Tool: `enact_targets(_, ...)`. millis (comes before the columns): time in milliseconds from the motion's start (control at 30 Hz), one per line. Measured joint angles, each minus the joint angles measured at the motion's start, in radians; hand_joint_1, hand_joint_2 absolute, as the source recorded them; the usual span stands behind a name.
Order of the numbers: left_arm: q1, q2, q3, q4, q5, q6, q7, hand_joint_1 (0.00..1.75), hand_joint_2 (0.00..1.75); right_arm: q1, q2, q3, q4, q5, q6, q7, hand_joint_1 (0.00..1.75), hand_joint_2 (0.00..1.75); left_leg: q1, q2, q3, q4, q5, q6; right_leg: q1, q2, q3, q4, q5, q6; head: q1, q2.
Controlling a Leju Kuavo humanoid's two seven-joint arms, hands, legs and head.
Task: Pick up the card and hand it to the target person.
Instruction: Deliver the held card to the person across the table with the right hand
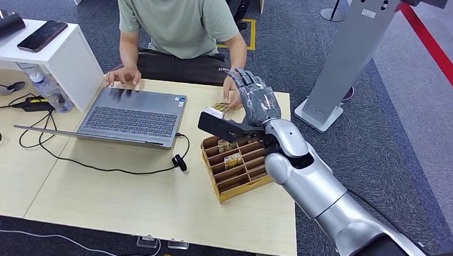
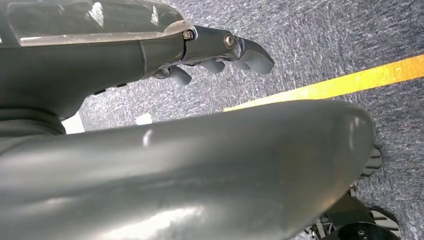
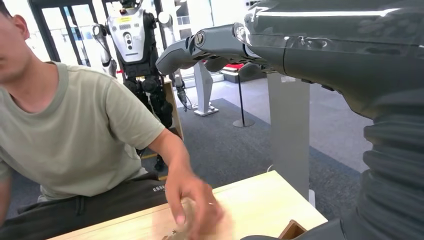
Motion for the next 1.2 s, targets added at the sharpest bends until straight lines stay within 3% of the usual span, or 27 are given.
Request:
enact_targets(267, 0.004, 0.000, -0.001, 0.000, 0.023, 0.010, -0.001, 0.00, 0.00, 0.145, -0.042, -0.048, -0.166, -0.135, -0.071, -0.034, 0.00, 1.75, 0.000, 0.000, 0.000, 0.000, 0.000, 0.000, 0.000, 0.000, 0.000, -0.001, 0.000, 0.000, -0.001, 0.000)
enact_targets(533, 0.012, 0.000, -0.001, 0.000, 0.051, 0.020, 0.002, 0.00, 0.00, 0.432, -0.136, -0.194, -0.426, -0.535, -0.092, -0.222, 0.00, 1.75, 0.000, 0.000, 0.000, 0.000, -0.001, 0.000, 0.000, 0.000, 0.000, -0.002, 0.000, 0.000, 0.001, 0.000)
enact_targets(767, 0.012, 0.000, -0.001, 0.000, 0.064, 0.030, 0.000, 0.00, 0.00, 0.636, -0.180, -0.300, -0.574, -0.740, -0.044, -0.287, 0.00, 1.75, 0.000, 0.000, 0.000, 0.000, -0.001, 0.000, 0.000, 0.000, 0.000, -0.002, 0.000, 0.000, -0.001, 0.000)
enact_targets(1200, 0.010, 0.000, -0.001, 0.000, 0.067, 0.040, -0.017, 0.00, 0.00, 0.753, -0.185, -0.348, -0.625, -0.795, -0.051, -0.289, 0.00, 1.75, 0.000, 0.000, 0.000, 0.000, -0.001, 0.000, 0.000, 0.000, 0.000, -0.001, 0.000, 0.000, 0.001, 0.000)
